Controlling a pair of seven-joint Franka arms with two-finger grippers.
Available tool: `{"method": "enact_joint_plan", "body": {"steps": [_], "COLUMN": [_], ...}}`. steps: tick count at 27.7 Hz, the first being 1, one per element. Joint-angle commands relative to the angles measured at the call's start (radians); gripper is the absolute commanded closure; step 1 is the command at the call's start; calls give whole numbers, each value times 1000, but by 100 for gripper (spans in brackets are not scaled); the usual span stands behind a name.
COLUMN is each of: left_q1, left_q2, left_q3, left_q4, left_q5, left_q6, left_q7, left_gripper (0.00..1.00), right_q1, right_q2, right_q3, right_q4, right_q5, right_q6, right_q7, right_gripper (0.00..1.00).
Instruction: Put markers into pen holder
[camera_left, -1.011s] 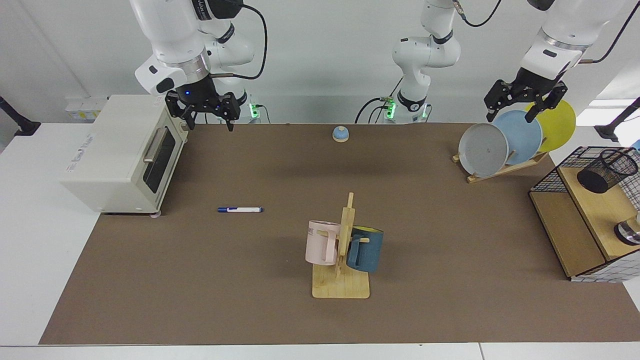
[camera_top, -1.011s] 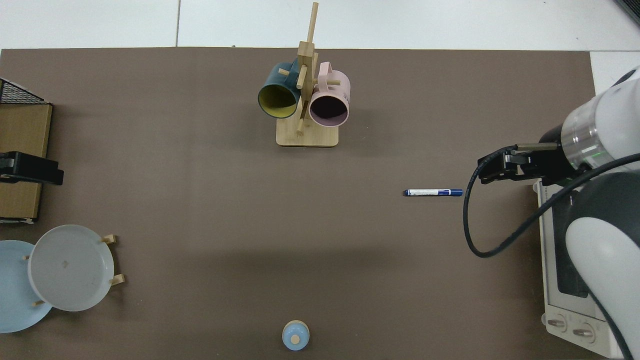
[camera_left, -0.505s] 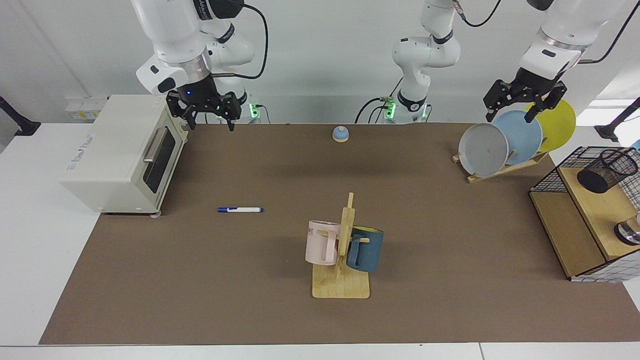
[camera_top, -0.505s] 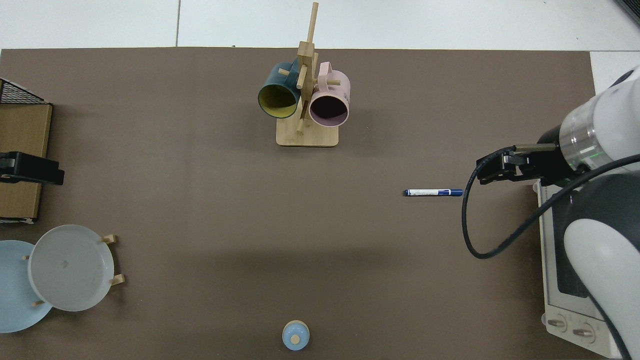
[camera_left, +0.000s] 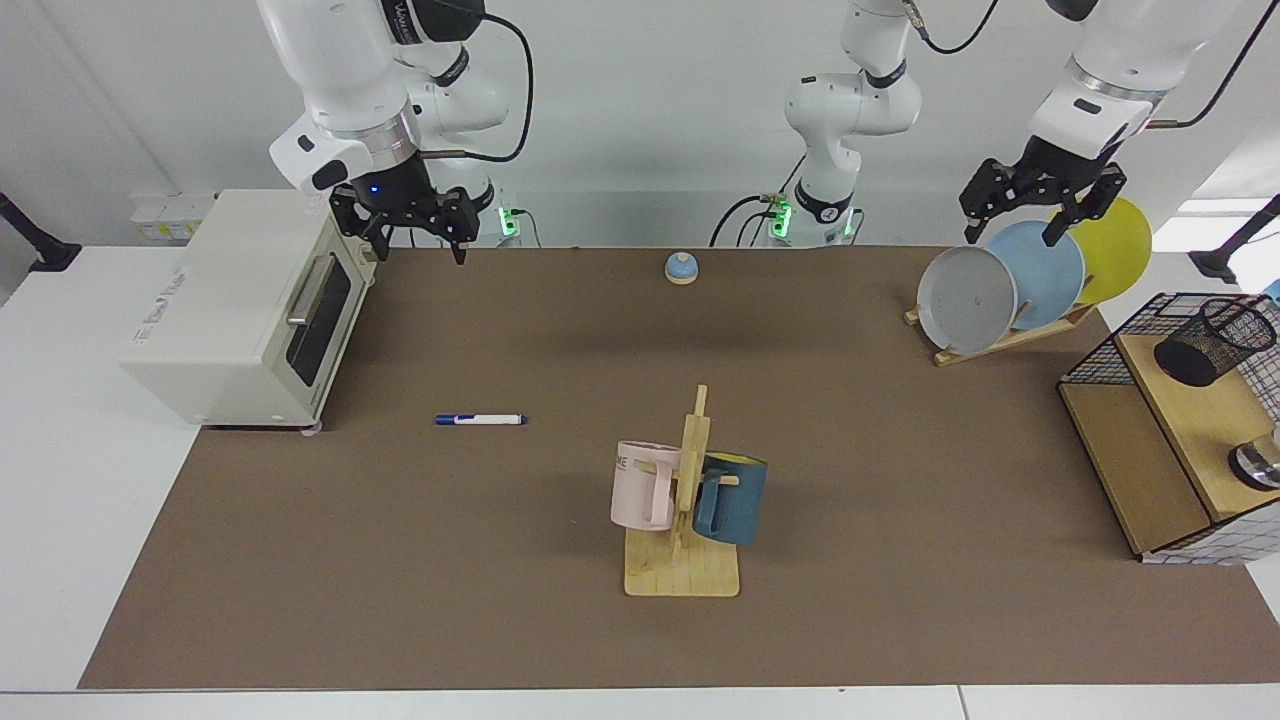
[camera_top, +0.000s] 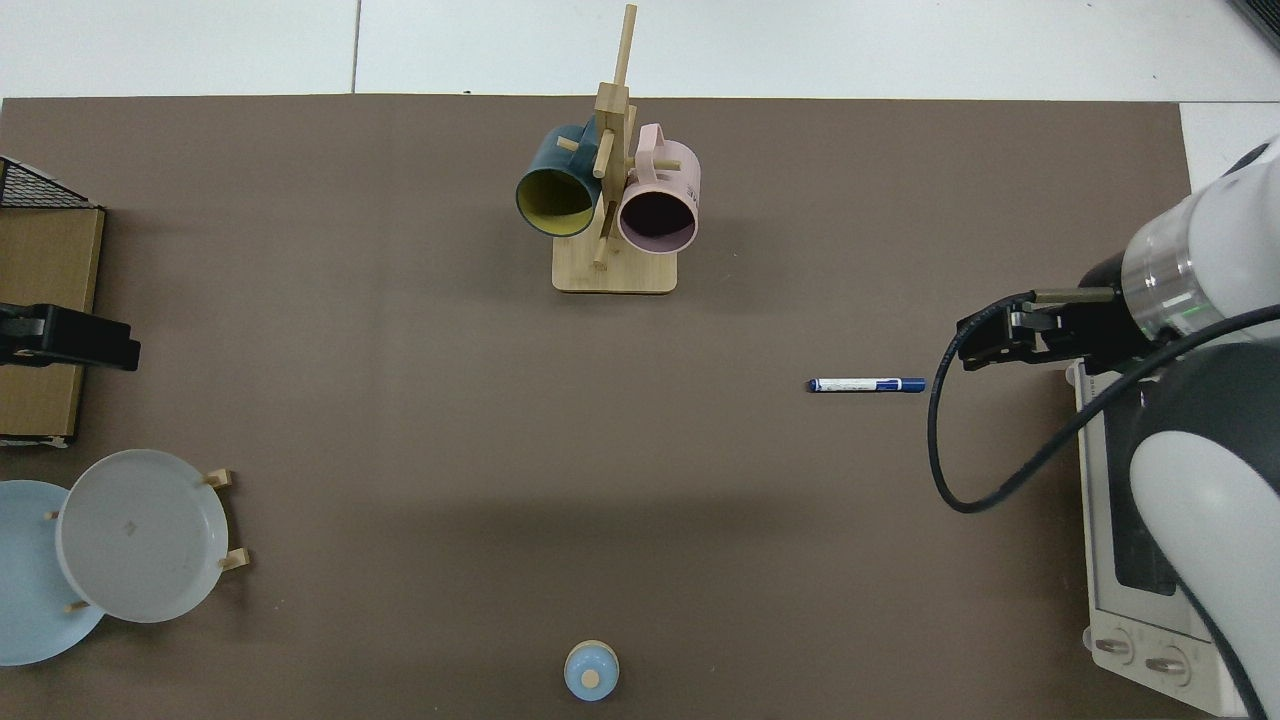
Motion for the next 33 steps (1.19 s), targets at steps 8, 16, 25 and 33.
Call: {"method": "enact_joint_plan", "body": {"steps": [8,16,25,33], "left_q1": [3,3,3,5], "left_q2": [-8,-8,-12,-12], "left_q3": [-2,-2,-2,-2], "left_q4": [-6,-6,-14,-18], "left_q5": [-4,-4,-4,-5], "left_q6": [3,5,6,11], "left_q7": [7,7,7,7], "left_gripper": [0,0,0,0], "right_q1": [-24,-31,-34,-31], "right_q2": [-57,-43,-17,15], "right_q3": [7,7,7,5], "right_q4": [-157,-258,-350,-445], "right_q5": [24,25,71,64], "right_q6": [158,288,406,590], "right_q7": [367,734,972,1147], "right_gripper": [0,0,0,0]}}
